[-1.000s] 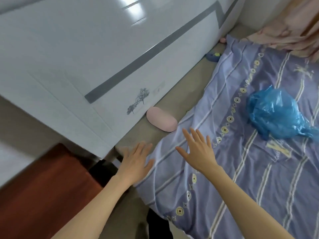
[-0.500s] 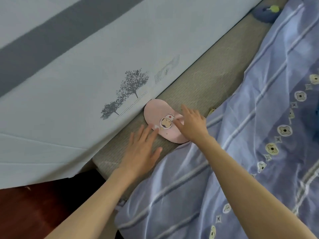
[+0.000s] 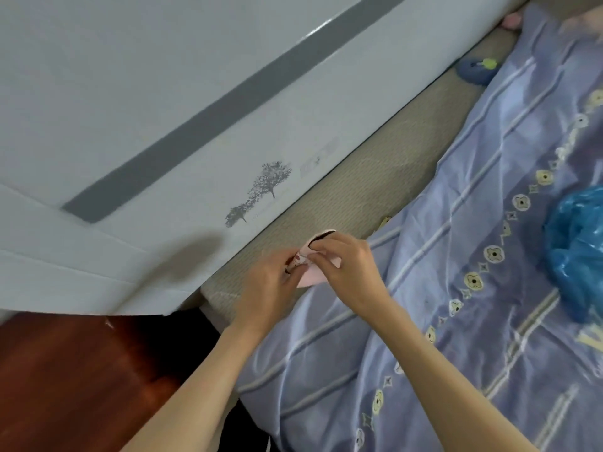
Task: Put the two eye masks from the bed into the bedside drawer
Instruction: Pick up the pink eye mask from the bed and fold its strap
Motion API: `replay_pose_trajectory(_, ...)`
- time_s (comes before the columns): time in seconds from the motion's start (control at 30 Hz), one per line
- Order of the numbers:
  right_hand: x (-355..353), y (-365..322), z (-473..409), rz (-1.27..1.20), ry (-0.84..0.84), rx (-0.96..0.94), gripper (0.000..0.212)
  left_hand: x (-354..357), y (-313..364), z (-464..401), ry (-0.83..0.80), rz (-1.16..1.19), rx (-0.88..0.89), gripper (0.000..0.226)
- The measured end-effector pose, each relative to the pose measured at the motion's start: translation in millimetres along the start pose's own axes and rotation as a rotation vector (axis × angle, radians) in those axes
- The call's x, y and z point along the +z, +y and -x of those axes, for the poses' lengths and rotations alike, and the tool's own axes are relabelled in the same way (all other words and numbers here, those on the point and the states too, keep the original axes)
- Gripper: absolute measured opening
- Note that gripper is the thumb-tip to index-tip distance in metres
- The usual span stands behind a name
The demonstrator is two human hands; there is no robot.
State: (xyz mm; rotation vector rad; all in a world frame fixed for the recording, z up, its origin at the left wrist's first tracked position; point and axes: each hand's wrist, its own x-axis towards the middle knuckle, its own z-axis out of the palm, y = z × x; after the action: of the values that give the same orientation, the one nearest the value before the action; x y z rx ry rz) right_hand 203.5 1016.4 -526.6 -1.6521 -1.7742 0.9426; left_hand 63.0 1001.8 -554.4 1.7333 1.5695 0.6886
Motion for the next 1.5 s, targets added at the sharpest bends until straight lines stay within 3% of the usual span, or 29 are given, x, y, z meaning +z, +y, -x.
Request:
replay_pose_trajectory(0.1, -11.0, -34.7, 20.1, 0.068, 0.11, -0.058, 0.015, -27.6, 16.3, 22.6, 0.098, 0.075, -0.135, 0.01)
replay_pose_trajectory(0.2, -16.4, -63.6, 46.1, -0.027, 0.2, 0.018, 0.018, -64.7, 25.0, 47.5, 0.261, 0.242, -0.334, 0.012)
replay_pose_trajectory(0.37, -3.0, -111.1, 88.7, -0.154, 0.024, 0.202, 0.015, -130.9, 34.9, 100.5, 0.451, 0.655, -0.569, 0.005)
replay_pose_trajectory(0.53, 36.1, -175.9, 128.8, -0.437, -0.274, 0.346, 0.017, -179.2, 40.7, 172.3, 0.48, 0.86, -0.552, 0.006)
replay_pose_trajectory(0.7, 69.2, -232.6, 179.5, -0.541, -0.229, 0.304, 0.011, -201.9, 38.9, 255.9, 0.52, 0.863, -0.48, 0.014)
replay_pose_trajectory(0.83, 86.1, -254.7, 226.6, -0.398, -0.204, 0.163, 0.012, -217.5, 24.6, 327.8, 0.489, 0.856, -0.503, 0.013)
replay_pose_trajectory(0.9, 89.8, -259.1, 243.9, -0.188, -0.243, 0.003, 0.006, -229.3, 15.5, 363.2, 0.548, 0.883, -0.518, 0.017)
replay_pose_trajectory(0.97, 92.8, -262.4, 257.2, 0.096, -0.306, -0.169, 0.015, -247.8, 7.0, 392.3, 0.592, 0.781, -0.476, 0.019)
replay_pose_trajectory(1.03, 95.5, -269.4, 267.7, 0.267, -0.369, -0.303, 0.021, -268.7, 2.1, 413.3, 0.516, 0.563, -0.381, 0.027)
replay_pose_trajectory(1.2, 99.1, -298.7, 285.0, 0.312, -0.544, -0.507, 0.024, -301.8, 21.2, 430.6, 0.081, 0.262, -0.137, 0.058)
replay_pose_trajectory(1.27, 98.0, -308.2, 286.3, 0.316, -0.596, -0.536, 0.023, -303.7, 29.7, 432.3, 0.007, 0.284, -0.119, 0.055)
replay_pose_trajectory(1.5, 72.3, -321.7, 276.8, 0.298, -0.649, -0.532, 0.023, -307.0, 45.0, 427.6, 0.017, 0.324, -0.204, 0.013)
